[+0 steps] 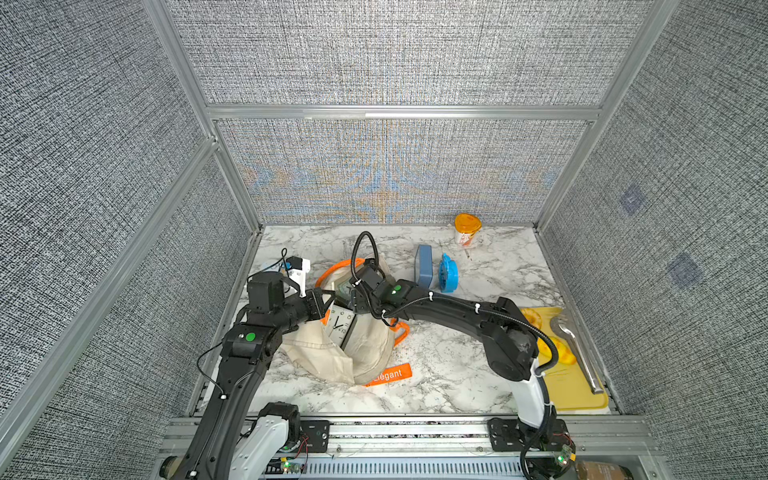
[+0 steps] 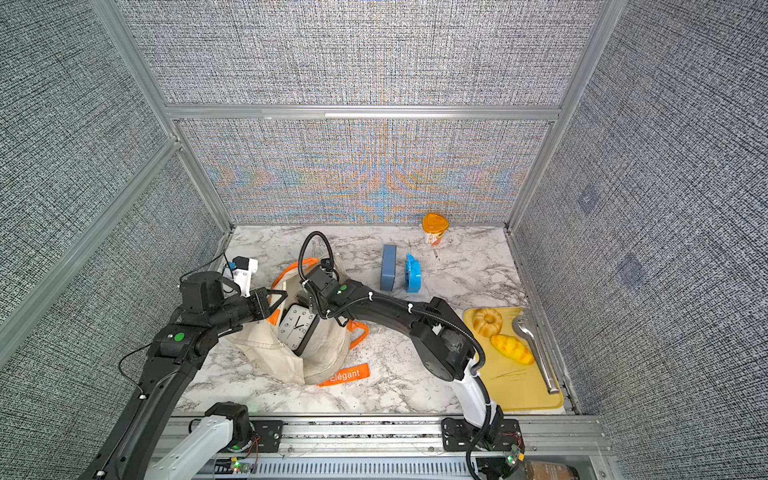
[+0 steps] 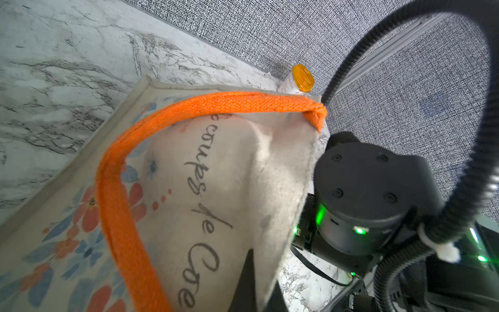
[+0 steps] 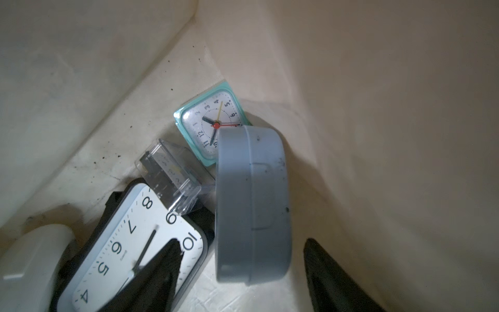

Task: Take the alarm clock out of the canvas bag
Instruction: Pick up the alarm from the canvas bag.

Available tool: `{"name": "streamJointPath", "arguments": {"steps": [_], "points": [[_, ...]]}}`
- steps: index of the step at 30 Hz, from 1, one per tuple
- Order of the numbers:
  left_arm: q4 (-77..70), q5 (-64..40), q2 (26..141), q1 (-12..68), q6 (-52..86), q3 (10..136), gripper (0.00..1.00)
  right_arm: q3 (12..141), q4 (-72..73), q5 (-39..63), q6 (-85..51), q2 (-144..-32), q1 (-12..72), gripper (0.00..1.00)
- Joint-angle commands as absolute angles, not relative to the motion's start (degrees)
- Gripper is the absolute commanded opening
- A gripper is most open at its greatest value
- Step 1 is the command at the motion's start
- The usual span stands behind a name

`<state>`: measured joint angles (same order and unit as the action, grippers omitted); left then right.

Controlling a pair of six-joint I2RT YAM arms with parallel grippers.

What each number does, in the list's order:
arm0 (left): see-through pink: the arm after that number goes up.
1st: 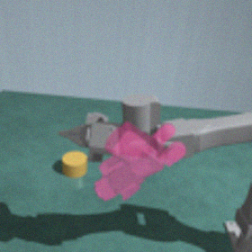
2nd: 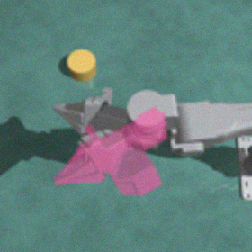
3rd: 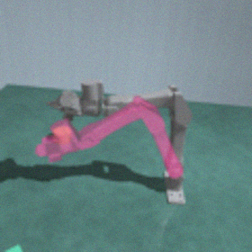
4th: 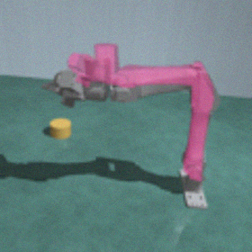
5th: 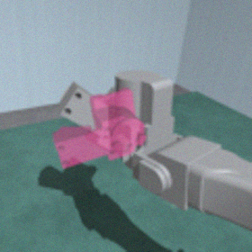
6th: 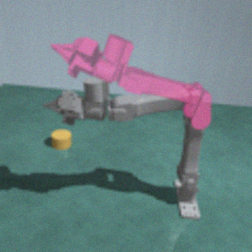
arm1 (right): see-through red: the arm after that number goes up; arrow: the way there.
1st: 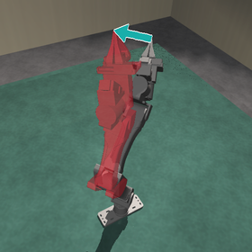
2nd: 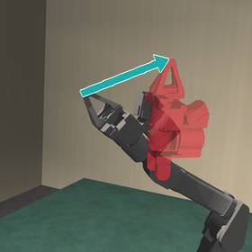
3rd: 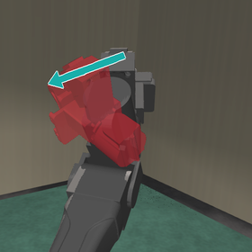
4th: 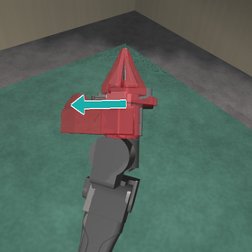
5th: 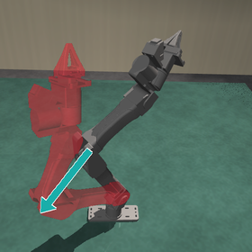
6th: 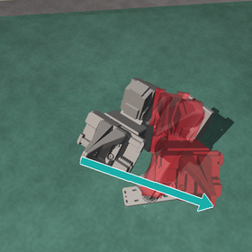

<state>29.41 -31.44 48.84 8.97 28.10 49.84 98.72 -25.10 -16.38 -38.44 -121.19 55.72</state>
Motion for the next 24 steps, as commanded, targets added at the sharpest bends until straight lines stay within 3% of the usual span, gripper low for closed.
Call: {"name": "streamJointPath", "arguments": {"steps": [1, 7, 14, 24], "points": [[26.9, -32.9, 48.6, 9.0, 28.1, 49.5, 0.02, 100.4, -26.7, -14.3, -39.6, -123.0, 55.2, 0.75], [26.1, -33.1, 48.6, 9.0, 28.5, 48.8, 0.02, 100.8, -24.4, -12.1, -39.8, -124.2, 54.3, 0.68], [25.8, -33.2, 48.5, 9.1, 28.7, 48.1, 0.02, 100.8, -23.4, -10.8, -38.4, -124.2, 54.1, 0.49], [26.6, -31.7, 48.8, 9.1, 29.0, 49.0, 0.01, 99.8, -24.9, -12.1, -36.9, -120.2, 54.4, 0.43]]}}
